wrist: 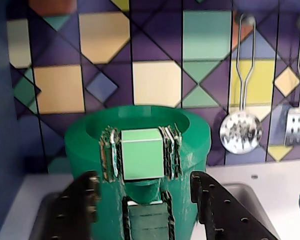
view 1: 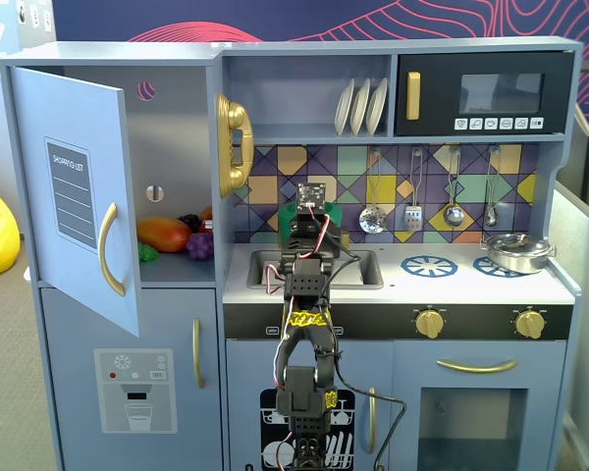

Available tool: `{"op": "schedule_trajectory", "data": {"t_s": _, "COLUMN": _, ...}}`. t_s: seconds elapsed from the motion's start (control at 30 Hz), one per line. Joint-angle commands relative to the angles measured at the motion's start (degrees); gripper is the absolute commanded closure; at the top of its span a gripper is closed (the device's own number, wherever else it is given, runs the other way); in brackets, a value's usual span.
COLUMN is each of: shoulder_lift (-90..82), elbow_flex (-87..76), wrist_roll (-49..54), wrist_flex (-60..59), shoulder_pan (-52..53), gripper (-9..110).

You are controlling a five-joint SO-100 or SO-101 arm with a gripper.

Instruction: Take off the lid from the green recipient and place it on the counter

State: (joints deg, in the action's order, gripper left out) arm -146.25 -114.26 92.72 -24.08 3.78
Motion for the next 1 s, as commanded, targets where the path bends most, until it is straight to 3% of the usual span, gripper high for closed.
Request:
{"op": "schedule_trajectory", "data": {"t_s": 0.0, "shoulder_lift": 3.4, "elbow_flex": 6.8, "wrist_roll": 1.1, "wrist_flex": -1.2, "shoulder_pan": 1.1, "gripper": 75}}
{"op": "schedule_trajectory", "data": {"t_s": 0.23, "shoulder_lift": 8.5, "elbow_flex": 11.2, "wrist_roll": 3.7, "wrist_flex": -4.2, "shoulder_pan": 1.4, "gripper": 71}}
{"op": "schedule_trajectory", "data": {"t_s": 0.97, "shoulder_lift": 21.4, "elbow_flex": 21.1, "wrist_roll": 6.9, "wrist_flex": 0.7, "shoulder_pan": 1.8, "gripper": 73}}
